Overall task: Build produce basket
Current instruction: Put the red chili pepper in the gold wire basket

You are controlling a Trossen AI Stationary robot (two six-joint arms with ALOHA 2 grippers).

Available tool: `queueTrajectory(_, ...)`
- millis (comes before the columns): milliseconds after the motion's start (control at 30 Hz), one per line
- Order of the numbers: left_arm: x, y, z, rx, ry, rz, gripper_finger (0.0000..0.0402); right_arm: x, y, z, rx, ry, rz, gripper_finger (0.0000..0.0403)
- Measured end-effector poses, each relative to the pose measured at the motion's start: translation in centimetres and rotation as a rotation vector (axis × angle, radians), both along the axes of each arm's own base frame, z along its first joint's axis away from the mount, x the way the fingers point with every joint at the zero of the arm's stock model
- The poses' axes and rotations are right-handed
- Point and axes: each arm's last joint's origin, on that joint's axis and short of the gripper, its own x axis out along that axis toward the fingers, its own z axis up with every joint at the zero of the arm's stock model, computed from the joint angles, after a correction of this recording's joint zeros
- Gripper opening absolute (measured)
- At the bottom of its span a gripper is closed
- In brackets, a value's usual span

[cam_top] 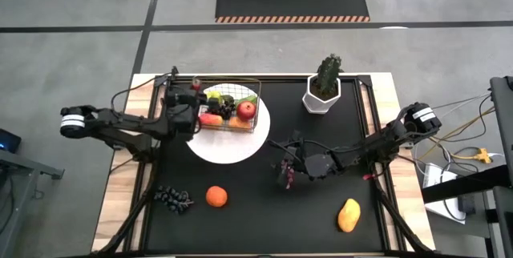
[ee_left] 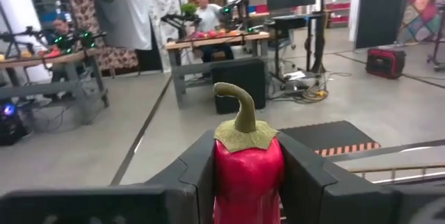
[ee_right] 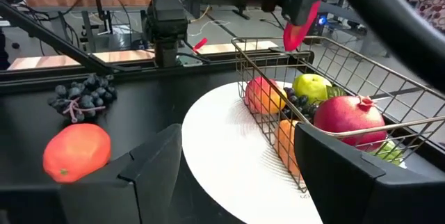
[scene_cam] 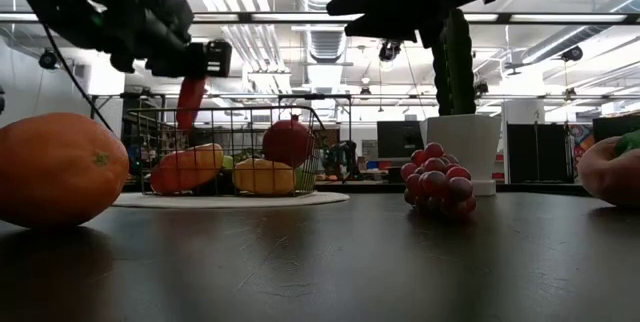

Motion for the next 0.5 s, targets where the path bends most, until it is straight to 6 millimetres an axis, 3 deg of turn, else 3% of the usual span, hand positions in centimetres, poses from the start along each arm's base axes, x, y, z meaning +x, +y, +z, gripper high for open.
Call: queueTrajectory(500, 1.1, 1.8, -3.7, -0.043, 0.008, 0.086, 0.0100, -0.1, 0.2, 0.0, 0.007, -0.001, 0.006, 0.0256)
